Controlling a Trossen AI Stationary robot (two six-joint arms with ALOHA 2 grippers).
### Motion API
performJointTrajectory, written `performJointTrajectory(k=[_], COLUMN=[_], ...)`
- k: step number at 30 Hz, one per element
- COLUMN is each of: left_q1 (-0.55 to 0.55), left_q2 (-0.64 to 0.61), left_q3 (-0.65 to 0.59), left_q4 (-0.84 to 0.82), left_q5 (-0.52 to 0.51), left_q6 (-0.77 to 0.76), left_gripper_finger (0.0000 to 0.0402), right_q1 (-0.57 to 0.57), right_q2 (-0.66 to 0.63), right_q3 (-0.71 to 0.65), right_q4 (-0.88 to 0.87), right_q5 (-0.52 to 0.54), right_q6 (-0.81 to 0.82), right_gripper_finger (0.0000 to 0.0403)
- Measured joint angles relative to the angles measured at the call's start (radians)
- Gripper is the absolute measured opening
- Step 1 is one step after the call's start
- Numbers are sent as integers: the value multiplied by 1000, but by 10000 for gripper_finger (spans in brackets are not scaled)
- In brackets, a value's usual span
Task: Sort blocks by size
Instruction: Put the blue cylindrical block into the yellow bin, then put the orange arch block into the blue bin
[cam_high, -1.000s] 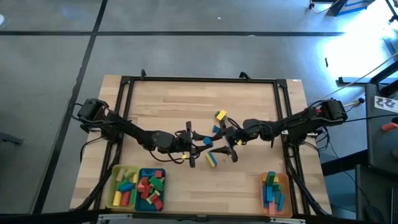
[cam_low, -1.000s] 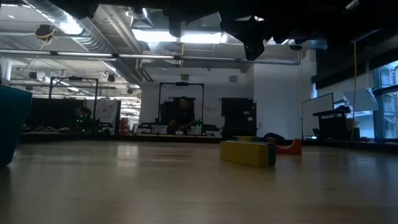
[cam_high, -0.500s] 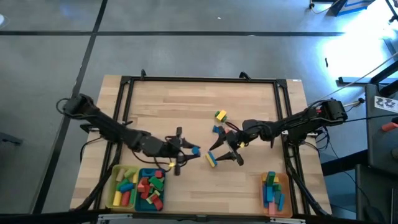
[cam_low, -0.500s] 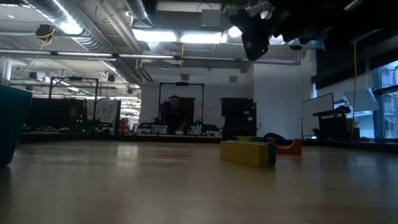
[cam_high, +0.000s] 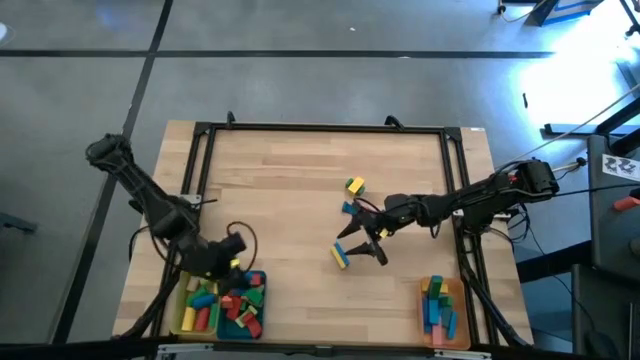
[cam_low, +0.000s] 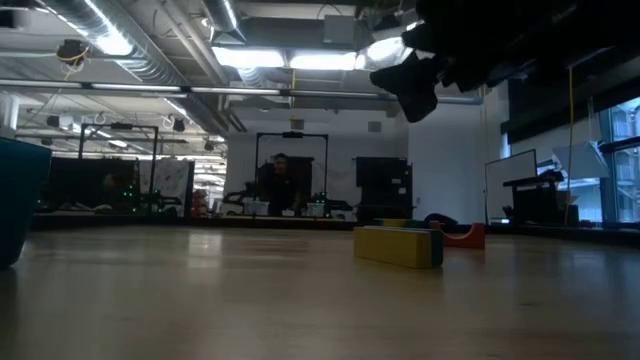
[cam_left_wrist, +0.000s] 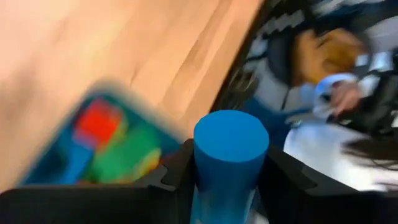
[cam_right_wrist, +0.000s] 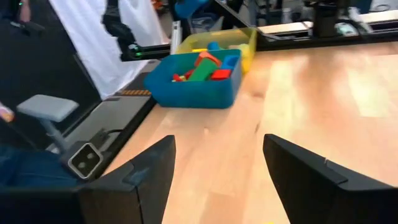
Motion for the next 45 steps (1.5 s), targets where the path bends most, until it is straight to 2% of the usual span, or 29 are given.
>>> performJointTrajectory(k=[8, 15, 19, 23, 26, 29, 33, 36, 39, 41, 45], left_q1=[-139, -185, -185, -185, -184, -184, -183, -171, -150, -131, -85], left_q2=[11, 12, 12, 12, 12, 10, 10, 10, 10, 10, 10], left_q3=[0, 0, 0, -3, -3, -3, -3, -3, -3, -4, -4], left_q4=[-214, -384, -455, -457, -440, -381, -279, -233, -216, -216, -210], left_q5=[277, 285, 285, 285, 285, 283, 200, 81, -52, -138, -275], left_q6=[-480, -690, -735, -734, -724, -704, -646, -586, -510, -461, -320], left_gripper_finger=[126, 135, 165, 196, 207, 209, 210, 210, 210, 210, 210], right_q1=[0, 0, 0, 0, 0, -8, -22, -22, -21, -21, -21], right_q2=[0, 0, 0, 0, -9, -45, -125, -165, -171, -164, -138], right_q3=[0, 0, 0, 0, 0, 0, 0, 0, 0, 0, -1], right_q4=[1, -2, -24, -30, -56, -160, -355, -498, -636, -697, -725], right_q5=[26, 27, 27, 27, 27, 60, 206, 373, 484, 528, 551], right_q6=[0, 37, 60, 60, 59, 53, 52, 50, 49, 51, 54], right_gripper_finger=[246, 246, 246, 246, 246, 246, 246, 246, 246, 246, 246])
